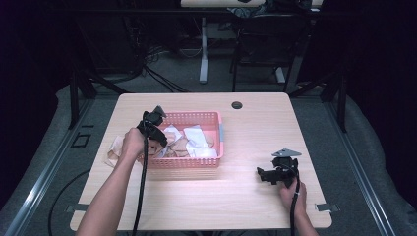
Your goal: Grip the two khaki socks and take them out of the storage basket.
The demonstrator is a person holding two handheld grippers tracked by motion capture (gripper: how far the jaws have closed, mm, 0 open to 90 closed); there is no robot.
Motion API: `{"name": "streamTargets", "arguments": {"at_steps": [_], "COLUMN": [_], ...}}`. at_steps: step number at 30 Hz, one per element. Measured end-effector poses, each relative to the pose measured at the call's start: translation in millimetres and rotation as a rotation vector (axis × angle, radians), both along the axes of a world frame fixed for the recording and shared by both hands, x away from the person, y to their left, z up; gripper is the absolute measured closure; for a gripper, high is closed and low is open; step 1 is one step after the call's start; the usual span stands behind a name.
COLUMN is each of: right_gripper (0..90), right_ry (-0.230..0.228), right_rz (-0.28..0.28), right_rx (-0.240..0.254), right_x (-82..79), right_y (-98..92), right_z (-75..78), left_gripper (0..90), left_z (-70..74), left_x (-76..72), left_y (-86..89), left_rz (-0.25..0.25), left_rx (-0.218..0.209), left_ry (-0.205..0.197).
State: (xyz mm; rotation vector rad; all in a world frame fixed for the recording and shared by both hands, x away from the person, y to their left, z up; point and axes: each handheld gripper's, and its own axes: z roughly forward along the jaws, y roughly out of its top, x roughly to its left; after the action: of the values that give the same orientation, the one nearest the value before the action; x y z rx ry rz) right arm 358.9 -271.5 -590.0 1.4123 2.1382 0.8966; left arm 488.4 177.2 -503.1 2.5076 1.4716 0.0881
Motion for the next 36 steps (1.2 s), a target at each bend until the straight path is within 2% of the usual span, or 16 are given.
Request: {"name": "streamTargets", "arguments": {"at_steps": [7, 12, 15, 17, 21, 24, 30, 33, 36], "right_gripper": [0.0, 0.0, 0.0, 0.0, 0.0, 0.0, 0.0, 0.0, 0.0], "right_ry": [0.0, 0.001, 0.002, 0.003, 0.001, 0.002, 0.001, 0.0, 0.0], "right_rz": [0.0, 0.0, 0.004, 0.004, 0.001, 0.003, 0.001, 0.001, 0.001], "right_rx": [0.0, 0.001, 0.001, 0.0, 0.001, 0.0, 0.0, 0.0, 0.0], "right_x": [0.1, 0.2, 0.4, 0.4, 0.2, 0.2, 0.1, 0.0, -0.1], "right_y": [0.0, 0.0, -0.1, -0.2, 0.0, -0.2, 0.0, 0.0, 0.0], "right_z": [0.0, 0.0, 0.1, 0.1, 0.0, 0.1, 0.0, 0.0, 0.1], "left_gripper": [63.3, 77.6, 84.4, 85.3, 85.7, 85.9, 86.0, 85.9, 86.0], "left_z": [-4.5, -3.8, 1.7, 6.9, 18.2, 24.6, 40.8, 55.3, 65.6], "left_x": [-0.3, -0.8, -3.5, -4.7, -7.1, -8.5, -7.7, -8.3, -8.0], "left_y": [2.8, 3.0, 0.5, -1.3, -1.3, -1.7, 2.7, 5.9, 6.2], "left_rz": [0.018, 0.019, 0.01, -0.01, -0.006, -0.017, -0.003, 0.006, 0.007], "left_rx": [0.011, 0.012, 0.011, 0.012, 0.002, 0.017, -0.005, -0.038, -0.039], "left_ry": [0.009, 0.014, -0.022, -0.037, -0.063, -0.072, -0.096, -0.135, -0.148]}}
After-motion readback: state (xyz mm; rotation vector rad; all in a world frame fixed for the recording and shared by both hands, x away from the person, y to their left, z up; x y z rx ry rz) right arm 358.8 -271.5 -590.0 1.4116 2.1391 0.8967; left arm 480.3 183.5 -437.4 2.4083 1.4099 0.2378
